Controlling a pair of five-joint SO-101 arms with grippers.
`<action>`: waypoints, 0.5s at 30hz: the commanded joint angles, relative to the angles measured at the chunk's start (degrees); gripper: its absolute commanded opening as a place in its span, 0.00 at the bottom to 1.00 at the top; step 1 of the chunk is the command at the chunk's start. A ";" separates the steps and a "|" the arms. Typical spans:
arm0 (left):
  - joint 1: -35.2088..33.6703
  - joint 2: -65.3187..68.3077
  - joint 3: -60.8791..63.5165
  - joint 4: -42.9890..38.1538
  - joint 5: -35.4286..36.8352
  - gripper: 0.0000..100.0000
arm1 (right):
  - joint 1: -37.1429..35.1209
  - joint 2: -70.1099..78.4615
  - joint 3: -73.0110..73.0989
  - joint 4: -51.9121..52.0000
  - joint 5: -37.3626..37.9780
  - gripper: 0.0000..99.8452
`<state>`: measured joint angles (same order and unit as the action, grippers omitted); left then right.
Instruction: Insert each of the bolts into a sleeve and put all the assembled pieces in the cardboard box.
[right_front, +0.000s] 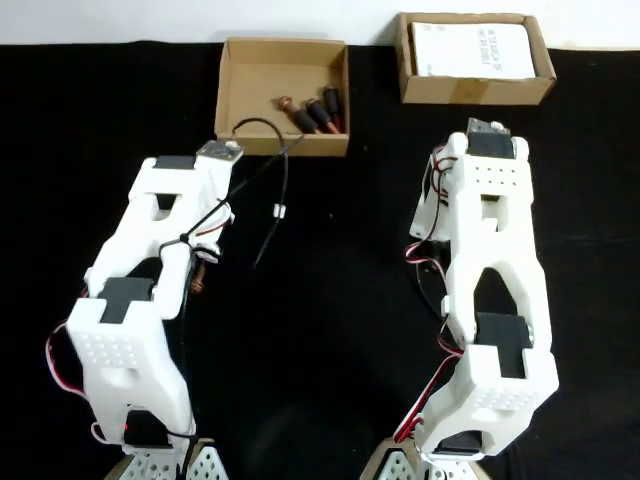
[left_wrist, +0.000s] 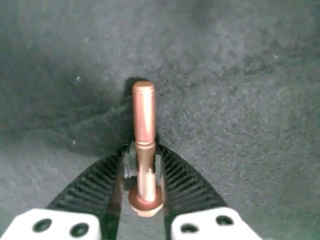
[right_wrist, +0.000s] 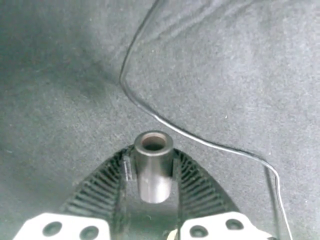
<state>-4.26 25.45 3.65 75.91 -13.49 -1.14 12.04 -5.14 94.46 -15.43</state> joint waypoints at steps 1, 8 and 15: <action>2.51 -3.12 -8.66 8.00 -11.52 0.01 | 2.95 -3.56 -0.22 -0.57 0.18 0.01; 6.20 0.13 -27.82 15.30 -34.46 0.01 | 10.95 -3.65 -0.40 -0.48 0.18 0.01; 9.98 11.38 -40.22 16.09 -45.36 0.02 | 13.76 -3.65 -0.40 -0.48 0.35 0.01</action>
<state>4.44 34.95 -30.55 91.38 -56.31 11.96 12.04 -5.14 93.93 -15.43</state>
